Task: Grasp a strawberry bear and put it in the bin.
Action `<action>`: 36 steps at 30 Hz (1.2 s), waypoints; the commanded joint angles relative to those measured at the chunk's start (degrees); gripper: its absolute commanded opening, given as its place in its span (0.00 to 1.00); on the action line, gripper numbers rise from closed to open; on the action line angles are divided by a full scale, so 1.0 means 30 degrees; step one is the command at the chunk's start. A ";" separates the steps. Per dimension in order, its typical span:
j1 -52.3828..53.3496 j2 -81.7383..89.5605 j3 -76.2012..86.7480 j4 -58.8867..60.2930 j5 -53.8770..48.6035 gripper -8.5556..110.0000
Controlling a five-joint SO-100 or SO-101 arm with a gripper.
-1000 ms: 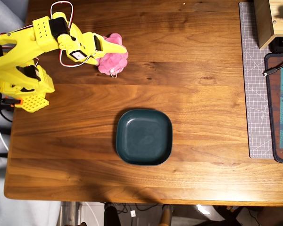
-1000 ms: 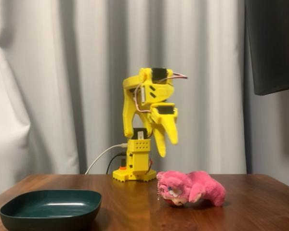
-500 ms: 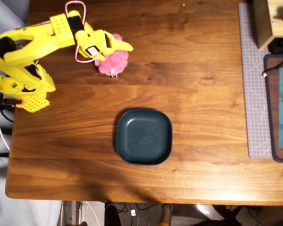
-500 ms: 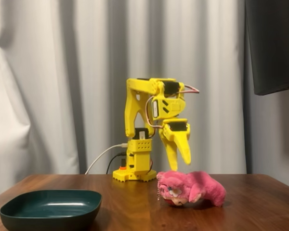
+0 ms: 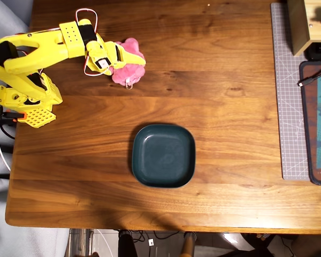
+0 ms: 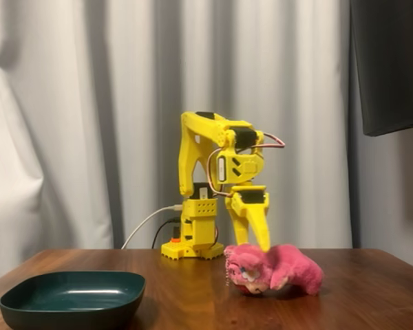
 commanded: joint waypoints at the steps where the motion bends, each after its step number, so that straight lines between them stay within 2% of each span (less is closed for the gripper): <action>1: 0.0908 -0.0088 -0.0850 0.0029 0.0205 0.46; 10: 0.2607 -0.0469 -0.1055 -0.0088 0.1289 0.46; 21: -0.0645 -0.4072 -0.2666 -0.1465 0.1289 0.46; 29: 0.0117 -0.4131 -0.2725 -0.1348 0.1348 0.44; 33: 0.0381 -0.4131 -0.2842 -0.1348 0.1348 0.35; 36: 0.0439 -0.4541 -0.3369 -0.0820 0.1348 0.19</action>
